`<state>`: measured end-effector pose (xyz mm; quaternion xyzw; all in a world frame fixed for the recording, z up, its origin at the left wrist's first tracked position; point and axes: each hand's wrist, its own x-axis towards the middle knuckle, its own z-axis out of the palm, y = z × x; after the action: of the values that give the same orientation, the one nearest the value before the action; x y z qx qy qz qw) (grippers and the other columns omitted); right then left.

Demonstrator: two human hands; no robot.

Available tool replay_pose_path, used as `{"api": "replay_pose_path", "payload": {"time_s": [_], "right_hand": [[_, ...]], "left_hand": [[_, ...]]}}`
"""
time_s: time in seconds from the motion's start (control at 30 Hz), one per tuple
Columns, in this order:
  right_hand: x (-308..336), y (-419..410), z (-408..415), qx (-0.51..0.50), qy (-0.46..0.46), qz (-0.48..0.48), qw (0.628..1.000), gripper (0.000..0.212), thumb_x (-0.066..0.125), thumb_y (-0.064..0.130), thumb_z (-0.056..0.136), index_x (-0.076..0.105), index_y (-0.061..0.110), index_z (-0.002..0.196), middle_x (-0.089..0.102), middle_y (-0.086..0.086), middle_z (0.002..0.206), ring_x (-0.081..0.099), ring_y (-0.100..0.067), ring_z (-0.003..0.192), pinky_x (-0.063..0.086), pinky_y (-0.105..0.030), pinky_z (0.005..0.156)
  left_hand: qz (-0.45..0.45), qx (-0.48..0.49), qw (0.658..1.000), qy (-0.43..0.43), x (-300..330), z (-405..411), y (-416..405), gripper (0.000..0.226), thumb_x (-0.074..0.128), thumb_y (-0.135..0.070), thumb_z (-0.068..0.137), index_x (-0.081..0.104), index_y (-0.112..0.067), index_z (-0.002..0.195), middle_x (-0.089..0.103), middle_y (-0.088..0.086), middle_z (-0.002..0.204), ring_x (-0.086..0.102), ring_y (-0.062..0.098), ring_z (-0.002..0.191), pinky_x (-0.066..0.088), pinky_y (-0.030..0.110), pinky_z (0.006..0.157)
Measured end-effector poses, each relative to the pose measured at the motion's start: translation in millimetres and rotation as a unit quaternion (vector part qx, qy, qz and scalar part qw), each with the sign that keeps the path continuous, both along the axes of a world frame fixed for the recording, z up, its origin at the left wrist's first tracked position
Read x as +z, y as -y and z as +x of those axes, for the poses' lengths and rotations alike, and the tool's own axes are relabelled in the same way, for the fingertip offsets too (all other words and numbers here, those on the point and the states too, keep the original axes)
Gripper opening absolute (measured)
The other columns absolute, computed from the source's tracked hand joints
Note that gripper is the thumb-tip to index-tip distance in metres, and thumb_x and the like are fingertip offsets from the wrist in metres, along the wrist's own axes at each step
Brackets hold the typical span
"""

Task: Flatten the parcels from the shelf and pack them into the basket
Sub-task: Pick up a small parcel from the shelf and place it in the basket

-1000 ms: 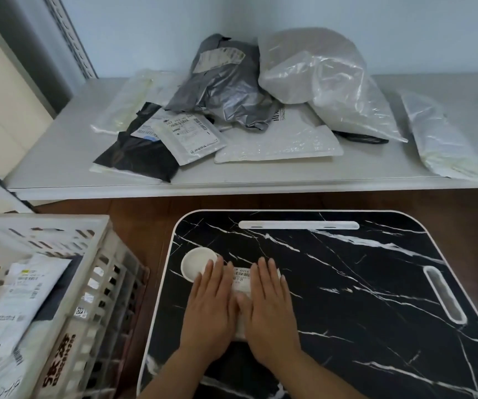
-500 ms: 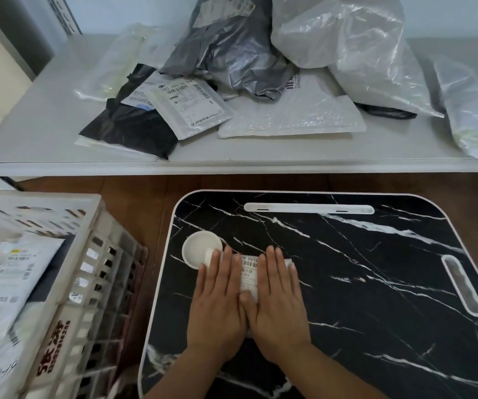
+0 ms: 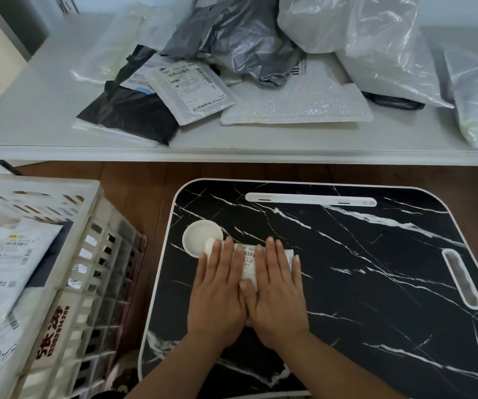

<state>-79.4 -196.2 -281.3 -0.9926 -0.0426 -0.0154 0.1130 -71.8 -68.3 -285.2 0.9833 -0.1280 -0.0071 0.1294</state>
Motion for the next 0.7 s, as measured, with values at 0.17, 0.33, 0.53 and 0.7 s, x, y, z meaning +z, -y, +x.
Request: {"api": "replay_pose_path", "payload": {"time_s": [0.17, 0.33, 0.53, 0.7], "right_hand": [[1.8, 0.4, 0.9, 0.004, -0.006, -0.007, 1.000, 0.060, 0.009, 0.049, 0.104, 0.029, 0.016, 0.150, 0.027, -0.013, 0.157, 0.018, -0.025, 0.146, 0.013, -0.052, 0.112], [0.9, 0.9, 2.0, 0.002, -0.016, -0.023, 1.000, 0.061, 0.009, 0.049, 0.103, 0.036, 0.018, 0.148, 0.029, -0.011, 0.157, 0.019, -0.024, 0.146, 0.012, -0.055, 0.111], [2.1, 2.5, 1.1, 0.006, -0.030, -0.029, 0.999, 0.059, 0.011, 0.049, 0.104, 0.032, 0.019, 0.149, 0.026, -0.009, 0.158, 0.017, -0.023, 0.146, 0.011, -0.055, 0.111], [3.6, 4.7, 0.9, 0.020, -0.064, -0.003, 0.998, 0.058, 0.008, 0.049, 0.103, 0.018, 0.019, 0.152, 0.018, -0.011, 0.160, 0.008, -0.023, 0.147, 0.006, -0.052, 0.111]], "left_hand": [[0.012, -0.004, 1.000, -0.003, 1.2, 0.8, -0.4, 0.057, 0.003, -0.043, 0.101, 0.014, -0.021, 0.153, 0.016, 0.009, 0.160, 0.010, 0.028, 0.149, 0.014, 0.046, 0.114], [0.026, -0.005, 0.999, -0.019, 2.1, 1.7, -0.1, 0.058, 0.001, -0.041, 0.101, 0.020, -0.021, 0.152, 0.020, 0.010, 0.159, 0.015, 0.029, 0.147, 0.015, 0.047, 0.113], [0.036, -0.006, 0.998, -0.045, 7.3, 2.5, 0.8, 0.060, 0.000, -0.042, 0.101, 0.023, -0.019, 0.151, 0.023, 0.011, 0.158, 0.019, 0.030, 0.146, 0.017, 0.048, 0.112], [0.055, -0.018, 0.995, -0.084, 8.5, 3.3, -0.4, 0.060, 0.001, -0.043, 0.100, 0.019, -0.017, 0.152, 0.020, 0.012, 0.159, 0.017, 0.031, 0.146, 0.015, 0.048, 0.111]]}}
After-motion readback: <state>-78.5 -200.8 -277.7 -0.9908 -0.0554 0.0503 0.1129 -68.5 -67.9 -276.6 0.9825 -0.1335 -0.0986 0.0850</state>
